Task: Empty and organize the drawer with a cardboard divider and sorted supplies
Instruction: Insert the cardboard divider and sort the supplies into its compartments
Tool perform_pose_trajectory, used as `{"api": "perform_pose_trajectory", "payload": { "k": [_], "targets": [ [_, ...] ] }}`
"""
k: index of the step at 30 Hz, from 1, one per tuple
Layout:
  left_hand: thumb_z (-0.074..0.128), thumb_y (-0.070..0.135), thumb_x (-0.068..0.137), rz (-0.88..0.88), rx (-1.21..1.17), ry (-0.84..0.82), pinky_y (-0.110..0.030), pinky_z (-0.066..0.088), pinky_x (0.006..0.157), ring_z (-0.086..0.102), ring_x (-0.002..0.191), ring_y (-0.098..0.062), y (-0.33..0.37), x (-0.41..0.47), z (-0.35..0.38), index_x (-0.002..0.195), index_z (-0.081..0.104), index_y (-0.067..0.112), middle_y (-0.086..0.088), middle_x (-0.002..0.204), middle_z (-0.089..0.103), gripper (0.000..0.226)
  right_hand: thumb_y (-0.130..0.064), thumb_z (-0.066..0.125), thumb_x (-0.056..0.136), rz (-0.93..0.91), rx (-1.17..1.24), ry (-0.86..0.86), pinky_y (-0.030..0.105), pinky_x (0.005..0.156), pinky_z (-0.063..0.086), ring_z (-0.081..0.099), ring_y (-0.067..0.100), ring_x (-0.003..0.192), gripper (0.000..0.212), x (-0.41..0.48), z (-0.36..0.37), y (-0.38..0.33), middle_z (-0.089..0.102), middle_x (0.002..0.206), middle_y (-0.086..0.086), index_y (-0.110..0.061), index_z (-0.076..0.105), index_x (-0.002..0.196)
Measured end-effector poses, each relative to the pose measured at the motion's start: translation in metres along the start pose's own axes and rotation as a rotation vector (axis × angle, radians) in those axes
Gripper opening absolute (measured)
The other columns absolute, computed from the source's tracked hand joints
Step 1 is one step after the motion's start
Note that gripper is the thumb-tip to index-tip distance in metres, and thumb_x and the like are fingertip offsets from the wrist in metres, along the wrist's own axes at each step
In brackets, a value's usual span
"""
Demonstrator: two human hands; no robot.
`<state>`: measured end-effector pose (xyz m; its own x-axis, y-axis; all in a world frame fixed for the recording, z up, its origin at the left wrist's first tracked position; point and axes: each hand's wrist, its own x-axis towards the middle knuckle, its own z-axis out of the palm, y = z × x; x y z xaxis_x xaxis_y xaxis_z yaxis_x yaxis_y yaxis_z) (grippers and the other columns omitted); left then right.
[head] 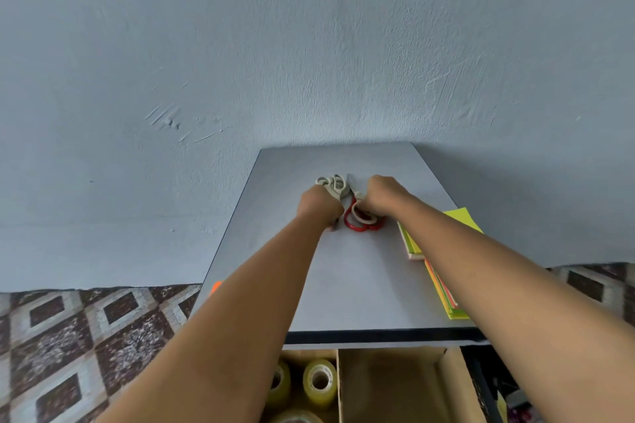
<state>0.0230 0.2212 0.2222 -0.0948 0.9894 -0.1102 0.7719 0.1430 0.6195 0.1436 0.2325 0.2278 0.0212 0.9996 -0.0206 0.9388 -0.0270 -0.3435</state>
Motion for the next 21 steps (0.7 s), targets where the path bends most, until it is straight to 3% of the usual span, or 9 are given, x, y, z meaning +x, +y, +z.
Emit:
{"api": "perform_pose_trajectory", "payload": {
  "k": [5,8,12,14,16,18,21],
  "targets": [
    [0.059,-0.004,0.081,-0.134,-0.272,-0.097,-0.037,0.058,0.067,0.054,0.052,-0.02,-0.002,0.003,-0.009,0.072,0.051,0.004,-0.011,0.062,0.054,0.015,-0.023,0.066,0.084,0.039,0.068,0.044,0.027,0.071,0.041,0.06,0.033,0.106,0.028,0.003,-0.007,0.002,0.062,0.113,0.02,-0.001,0.06,0.101],
    [0.06,-0.008,0.083,-0.175,-0.41,-0.109,-0.03,0.053,0.057,0.05,0.052,-0.018,-0.004,-0.007,-0.015,0.068,0.049,0.004,-0.011,0.063,0.05,0.022,-0.019,0.067,0.083,0.092,0.165,0.086,0.03,0.07,0.045,0.063,0.033,0.101,0.022,0.003,-0.012,0.004,0.064,0.102,0.019,-0.006,0.053,0.075],
    [0.06,-0.006,0.085,-0.183,-0.513,-0.101,-0.026,0.051,0.049,0.05,0.051,-0.017,-0.007,-0.026,-0.02,0.069,0.049,0.003,-0.011,0.063,0.05,0.021,-0.013,0.069,0.081,0.135,0.251,0.183,0.024,0.061,0.039,0.063,0.029,0.096,0.022,-0.007,-0.021,0.005,0.065,0.102,0.018,-0.005,0.051,0.07],
    [0.061,-0.005,0.085,-0.157,-0.558,-0.089,-0.025,0.051,0.049,0.05,0.052,-0.017,-0.007,-0.035,-0.023,0.069,0.05,0.004,-0.01,0.064,0.051,0.022,-0.013,0.072,0.079,0.14,0.382,0.211,0.021,0.052,0.039,0.06,0.021,0.084,0.026,-0.013,-0.028,0.006,0.061,0.09,0.015,-0.008,0.049,0.067],
    [0.062,-0.004,0.085,-0.132,-0.62,-0.08,-0.022,0.051,0.046,0.05,0.053,-0.015,-0.005,-0.049,-0.03,0.068,0.051,0.005,-0.008,0.065,0.051,0.022,-0.008,0.076,0.075,0.144,0.629,0.204,0.026,0.06,0.052,0.059,0.021,0.079,0.024,-0.025,-0.036,0.007,0.057,0.084,0.015,-0.007,0.052,0.072],
    [0.062,-0.002,0.085,-0.111,-0.67,-0.099,-0.02,0.051,0.049,0.051,0.055,-0.012,-0.003,-0.068,-0.037,0.07,0.054,0.006,-0.007,0.066,0.053,0.02,-0.001,0.076,0.074,0.153,0.872,0.144,0.043,0.07,0.057,0.062,0.027,0.076,0.025,-0.052,-0.046,0.01,0.057,0.08,0.016,-0.006,0.051,0.069],
    [0.062,-0.001,0.086,-0.053,-0.738,-0.163,-0.017,0.052,0.049,0.053,0.047,-0.008,-0.004,-0.105,-0.049,0.074,0.057,0.007,-0.006,0.066,0.054,0.015,0.003,0.068,0.08,0.057,0.993,0.039,0.041,0.069,0.058,0.061,0.022,0.061,0.021,-0.107,-0.058,0.02,0.058,0.08,0.017,-0.007,0.052,0.07]
  ]
}}
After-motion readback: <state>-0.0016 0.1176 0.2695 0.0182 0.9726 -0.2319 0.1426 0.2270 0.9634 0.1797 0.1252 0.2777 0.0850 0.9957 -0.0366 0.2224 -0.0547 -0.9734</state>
